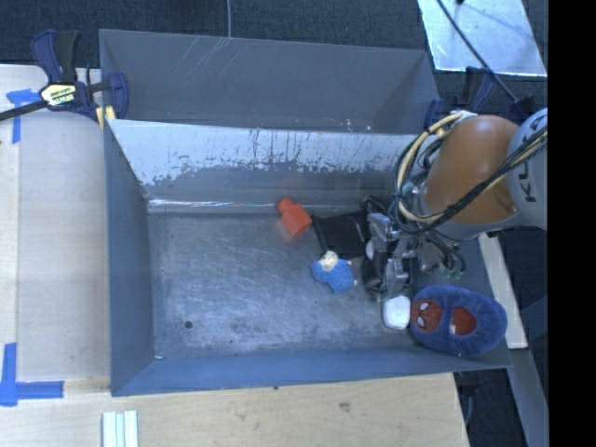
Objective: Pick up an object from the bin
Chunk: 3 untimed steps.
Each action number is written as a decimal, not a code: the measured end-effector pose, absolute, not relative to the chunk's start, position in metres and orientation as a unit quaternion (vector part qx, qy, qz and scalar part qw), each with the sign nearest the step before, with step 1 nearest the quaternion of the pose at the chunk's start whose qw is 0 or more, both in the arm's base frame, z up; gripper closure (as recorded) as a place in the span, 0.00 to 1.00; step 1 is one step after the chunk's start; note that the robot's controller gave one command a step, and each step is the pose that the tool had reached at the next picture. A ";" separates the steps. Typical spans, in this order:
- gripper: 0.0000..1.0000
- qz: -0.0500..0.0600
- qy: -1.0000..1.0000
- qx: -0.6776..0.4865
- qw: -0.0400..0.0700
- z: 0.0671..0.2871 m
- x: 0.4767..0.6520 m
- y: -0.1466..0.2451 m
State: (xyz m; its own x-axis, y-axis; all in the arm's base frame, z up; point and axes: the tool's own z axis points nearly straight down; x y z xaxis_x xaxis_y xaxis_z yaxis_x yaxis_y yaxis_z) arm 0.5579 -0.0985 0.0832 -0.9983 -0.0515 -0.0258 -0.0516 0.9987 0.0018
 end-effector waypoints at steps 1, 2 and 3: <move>1.00 -0.001 0.999 -0.034 0.003 0.206 0.576 -0.117; 1.00 0.002 0.998 -0.065 0.000 0.102 0.588 -0.047; 0.00 0.001 0.998 -0.063 0.003 0.107 0.590 -0.050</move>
Offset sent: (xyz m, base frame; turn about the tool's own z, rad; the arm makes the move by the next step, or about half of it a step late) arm 0.0169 -0.0167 0.1197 -0.0183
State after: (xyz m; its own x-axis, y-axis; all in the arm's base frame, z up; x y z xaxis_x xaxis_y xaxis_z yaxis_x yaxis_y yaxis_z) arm 0.5896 -0.0500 0.1065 -0.9921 -0.1250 -0.0061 -0.1251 0.9921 0.0013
